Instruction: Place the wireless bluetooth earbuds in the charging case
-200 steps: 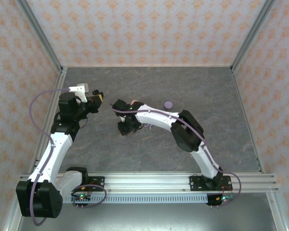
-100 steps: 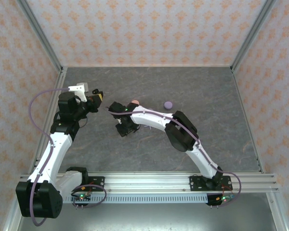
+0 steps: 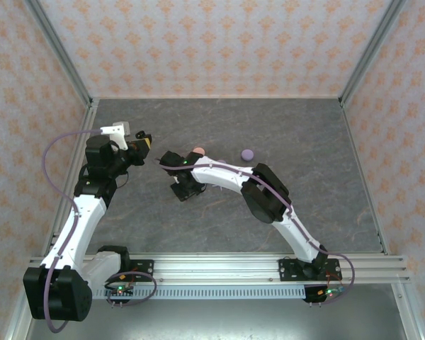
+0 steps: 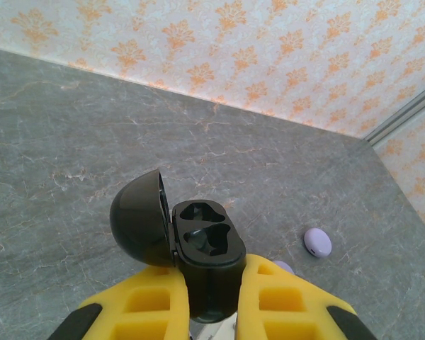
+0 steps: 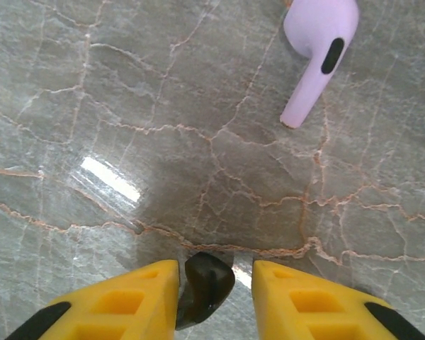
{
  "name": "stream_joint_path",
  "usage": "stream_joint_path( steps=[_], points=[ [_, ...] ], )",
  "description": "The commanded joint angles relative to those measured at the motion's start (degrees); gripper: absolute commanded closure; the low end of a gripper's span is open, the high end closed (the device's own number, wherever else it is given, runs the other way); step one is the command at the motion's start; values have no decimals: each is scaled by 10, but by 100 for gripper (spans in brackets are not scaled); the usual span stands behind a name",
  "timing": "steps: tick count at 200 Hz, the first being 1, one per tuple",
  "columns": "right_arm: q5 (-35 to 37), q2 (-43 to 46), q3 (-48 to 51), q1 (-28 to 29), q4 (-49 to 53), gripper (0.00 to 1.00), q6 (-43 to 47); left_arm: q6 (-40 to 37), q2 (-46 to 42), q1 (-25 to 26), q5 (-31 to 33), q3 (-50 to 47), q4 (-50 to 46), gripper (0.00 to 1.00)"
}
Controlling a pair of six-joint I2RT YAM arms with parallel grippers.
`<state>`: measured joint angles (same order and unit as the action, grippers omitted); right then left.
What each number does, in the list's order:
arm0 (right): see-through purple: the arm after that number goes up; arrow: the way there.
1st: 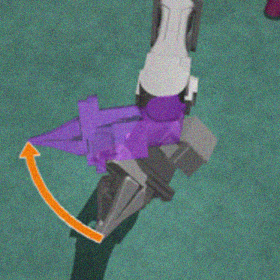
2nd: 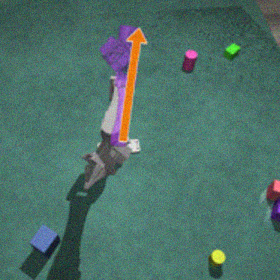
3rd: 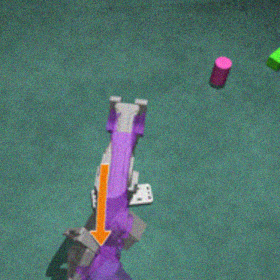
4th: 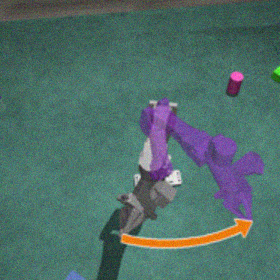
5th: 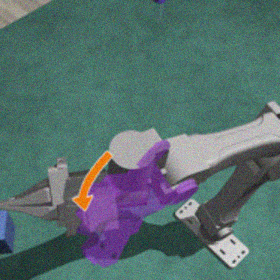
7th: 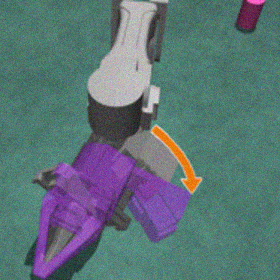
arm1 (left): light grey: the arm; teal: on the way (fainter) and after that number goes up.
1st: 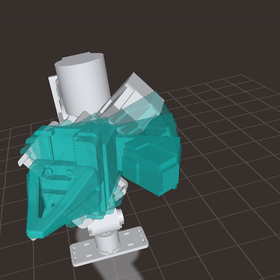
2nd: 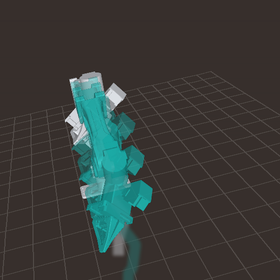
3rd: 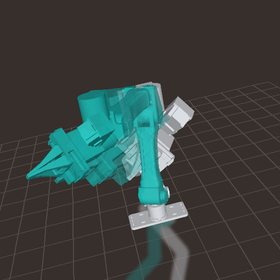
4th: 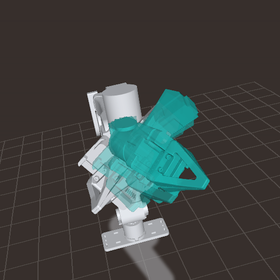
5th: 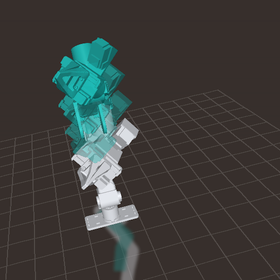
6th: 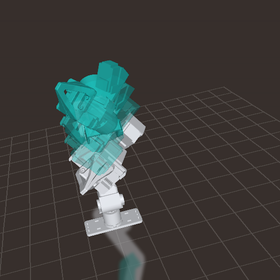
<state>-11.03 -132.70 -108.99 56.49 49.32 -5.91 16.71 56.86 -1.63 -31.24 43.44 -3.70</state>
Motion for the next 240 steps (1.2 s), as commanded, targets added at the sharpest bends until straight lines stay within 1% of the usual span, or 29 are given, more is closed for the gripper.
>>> stream_joint_path(
  steps=[1,36,68,98,142,162,190,211,240],
  points=[
    [14,-23,-5,4,-3,70,3,9,-9,-5,-15,15,-7,100],
    [4,-10,10,4,-21,76,11,10,-10,-5,-16,14,-9,100],
    [-5,54,70,4,-86,80,30,7,-14,-5,-21,12,-14,100],
    [0,142,137,-5,-136,81,44,5,-22,-5,-38,6,-6,100],
    [-40,317,260,-42,-231,82,44,17,-58,0,-120,-28,79,100],
    [-59,397,304,-57,-271,82,54,-2,-86,23,-129,-37,97,100],
    [-78,498,346,-67,-319,82,77,-74,-114,96,-129,-27,70,100],
    [-87,546,344,-67,-324,82,101,-103,-115,138,-139,-20,67,100],
    [-90,592,342,-64,-337,82,126,-113,-105,165,-163,-16,90,100]
  ],
)
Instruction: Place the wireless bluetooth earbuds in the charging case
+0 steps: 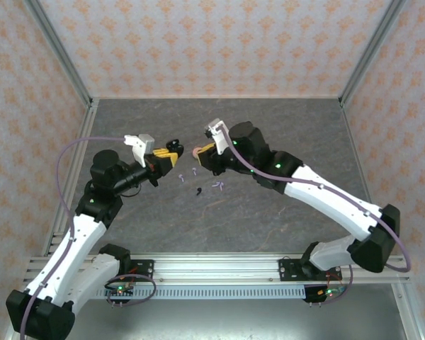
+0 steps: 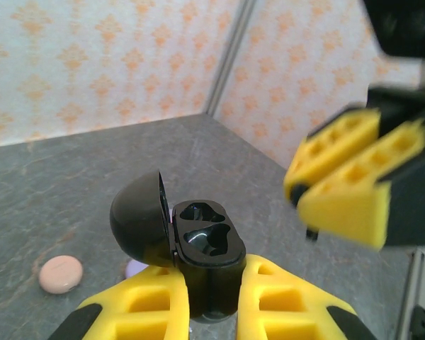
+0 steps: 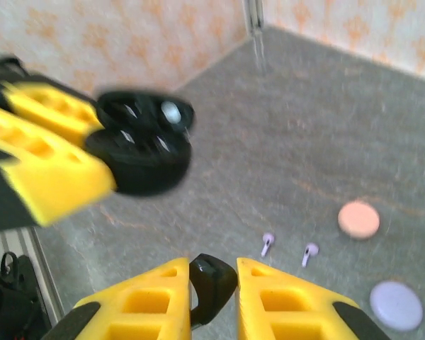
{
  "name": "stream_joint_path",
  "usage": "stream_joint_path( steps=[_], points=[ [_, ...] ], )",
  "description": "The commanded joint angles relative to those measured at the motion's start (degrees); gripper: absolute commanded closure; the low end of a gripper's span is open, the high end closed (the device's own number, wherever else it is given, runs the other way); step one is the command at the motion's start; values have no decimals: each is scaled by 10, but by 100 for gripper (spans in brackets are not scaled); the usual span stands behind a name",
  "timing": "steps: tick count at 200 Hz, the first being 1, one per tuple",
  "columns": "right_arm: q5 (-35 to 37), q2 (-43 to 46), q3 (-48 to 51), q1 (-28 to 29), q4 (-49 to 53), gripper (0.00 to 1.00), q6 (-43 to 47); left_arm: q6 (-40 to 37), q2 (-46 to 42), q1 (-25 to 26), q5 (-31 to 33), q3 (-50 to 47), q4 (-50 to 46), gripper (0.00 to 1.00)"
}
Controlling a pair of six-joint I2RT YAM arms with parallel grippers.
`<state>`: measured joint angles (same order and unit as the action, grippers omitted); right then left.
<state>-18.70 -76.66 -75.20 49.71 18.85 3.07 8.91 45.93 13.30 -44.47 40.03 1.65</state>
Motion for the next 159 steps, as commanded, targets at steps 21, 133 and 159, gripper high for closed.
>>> stream_joint_path(
  steps=[21,133,159],
  points=[
    [-15,43,-1,7,-40,82,49,-58,17,34,-55,31,24,100],
    [-18,27,-22,21,-35,82,75,-113,57,88,-63,77,-16,100],
    [-9,28,-21,21,-36,82,78,-116,65,93,-66,82,-17,100]
  ],
)
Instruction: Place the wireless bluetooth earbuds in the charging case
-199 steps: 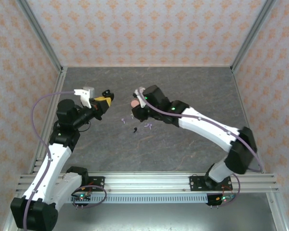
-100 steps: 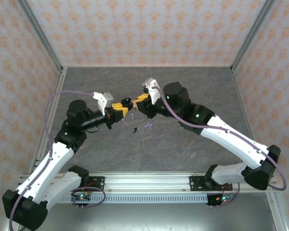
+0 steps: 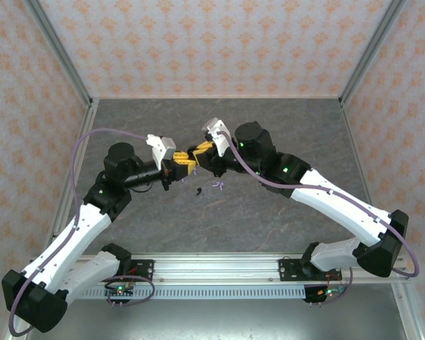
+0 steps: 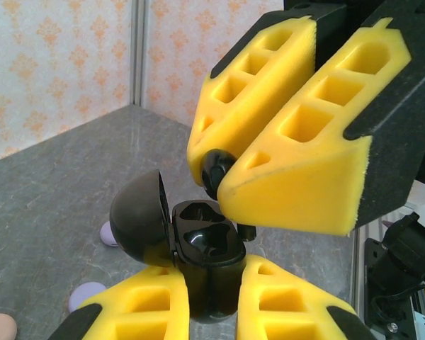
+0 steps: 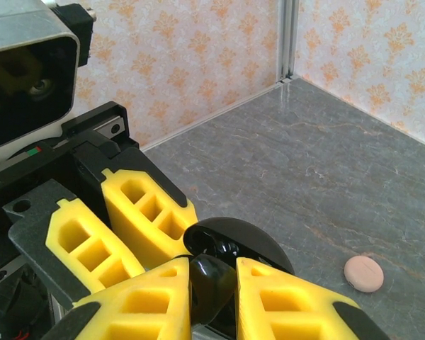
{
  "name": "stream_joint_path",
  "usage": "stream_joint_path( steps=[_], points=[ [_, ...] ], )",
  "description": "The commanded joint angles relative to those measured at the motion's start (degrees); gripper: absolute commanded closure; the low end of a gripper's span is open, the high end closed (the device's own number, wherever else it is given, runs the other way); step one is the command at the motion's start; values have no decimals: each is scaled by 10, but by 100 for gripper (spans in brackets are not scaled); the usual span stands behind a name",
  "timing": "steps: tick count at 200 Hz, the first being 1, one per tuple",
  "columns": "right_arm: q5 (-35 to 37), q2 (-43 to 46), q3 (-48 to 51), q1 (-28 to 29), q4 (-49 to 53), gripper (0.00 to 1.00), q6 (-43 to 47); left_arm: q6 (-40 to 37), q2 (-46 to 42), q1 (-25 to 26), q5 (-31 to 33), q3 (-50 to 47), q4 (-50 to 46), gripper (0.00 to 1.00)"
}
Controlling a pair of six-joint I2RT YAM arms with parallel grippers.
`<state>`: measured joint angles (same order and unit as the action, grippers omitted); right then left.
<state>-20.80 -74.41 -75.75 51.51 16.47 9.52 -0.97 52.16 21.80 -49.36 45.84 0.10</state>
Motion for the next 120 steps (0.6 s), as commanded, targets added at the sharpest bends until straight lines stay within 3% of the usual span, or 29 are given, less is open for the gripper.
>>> stream_joint_path(
  steps=[1,120],
  points=[
    [12,5,-16,3,-12,82,13,-18,3,8,-17,24,-1,100],
    [59,30,9,3,-19,82,20,-20,15,18,-18,33,-1,100]
  ],
)
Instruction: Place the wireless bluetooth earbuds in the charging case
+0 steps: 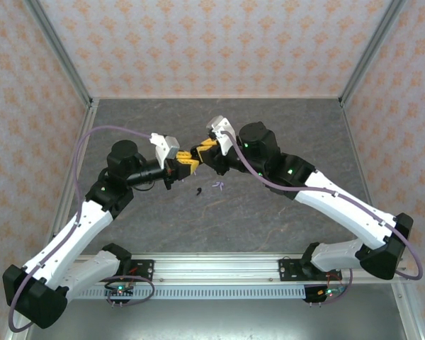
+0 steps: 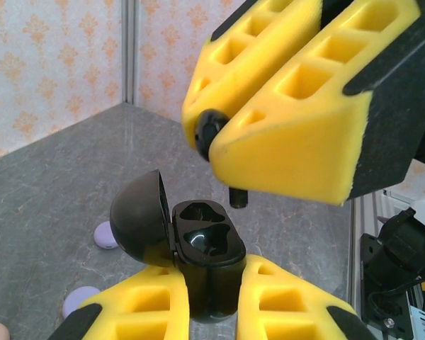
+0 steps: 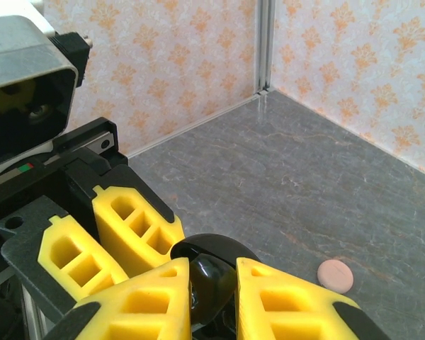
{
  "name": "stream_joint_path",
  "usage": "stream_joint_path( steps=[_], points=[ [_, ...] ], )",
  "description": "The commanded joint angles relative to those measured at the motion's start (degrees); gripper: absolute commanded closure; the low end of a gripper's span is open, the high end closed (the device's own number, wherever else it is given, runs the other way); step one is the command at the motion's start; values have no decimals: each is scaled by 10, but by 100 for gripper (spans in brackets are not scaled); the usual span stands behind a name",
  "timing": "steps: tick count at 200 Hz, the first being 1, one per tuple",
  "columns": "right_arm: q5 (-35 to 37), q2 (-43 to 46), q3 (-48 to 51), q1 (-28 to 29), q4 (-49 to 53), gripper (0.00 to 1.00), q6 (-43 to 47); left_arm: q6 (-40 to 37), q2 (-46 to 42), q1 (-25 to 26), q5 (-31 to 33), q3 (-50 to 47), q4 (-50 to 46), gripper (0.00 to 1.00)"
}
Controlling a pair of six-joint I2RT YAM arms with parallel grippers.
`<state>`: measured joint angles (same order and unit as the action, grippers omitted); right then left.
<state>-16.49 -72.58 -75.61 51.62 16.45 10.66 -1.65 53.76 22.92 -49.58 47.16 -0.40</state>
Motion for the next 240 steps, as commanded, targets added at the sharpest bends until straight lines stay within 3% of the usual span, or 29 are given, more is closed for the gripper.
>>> stream_joint_path(
  steps=[1,240],
  points=[
    [15,10,8,2,-19,82,9,-13,-1,7,-16,19,4,100],
    [-41,-7,25,2,13,82,-7,4,-11,12,-1,12,30,100]
  ],
)
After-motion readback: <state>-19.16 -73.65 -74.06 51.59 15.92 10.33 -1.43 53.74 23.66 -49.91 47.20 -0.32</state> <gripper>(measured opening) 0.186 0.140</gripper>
